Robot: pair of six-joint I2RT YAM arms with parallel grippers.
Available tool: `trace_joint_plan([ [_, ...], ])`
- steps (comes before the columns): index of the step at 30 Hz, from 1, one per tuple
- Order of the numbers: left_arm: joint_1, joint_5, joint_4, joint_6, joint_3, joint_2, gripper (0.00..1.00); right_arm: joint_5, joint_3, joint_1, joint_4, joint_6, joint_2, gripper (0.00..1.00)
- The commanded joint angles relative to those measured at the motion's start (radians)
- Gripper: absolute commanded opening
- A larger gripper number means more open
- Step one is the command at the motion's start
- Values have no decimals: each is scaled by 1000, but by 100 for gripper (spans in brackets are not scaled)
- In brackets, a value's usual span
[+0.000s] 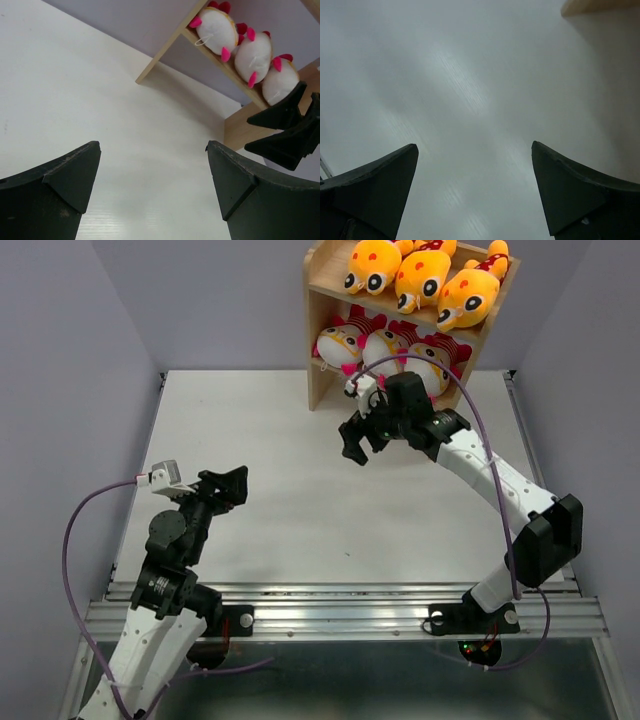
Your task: Place and organize the stuffed toys onto the shelf
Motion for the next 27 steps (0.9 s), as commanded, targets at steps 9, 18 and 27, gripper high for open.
trace_joint_plan([
  [9, -1, -79, -110, 39, 94, 71, 99, 766, -394, -31, 264, 311, -272, 100],
  [18, -1, -73, -91, 62, 125, 143, 99, 762, -563, -201, 285, 329, -409, 100],
  [27, 1, -71, -73, 82, 153, 218, 99, 730, -640, -265, 284, 312, -490, 100],
])
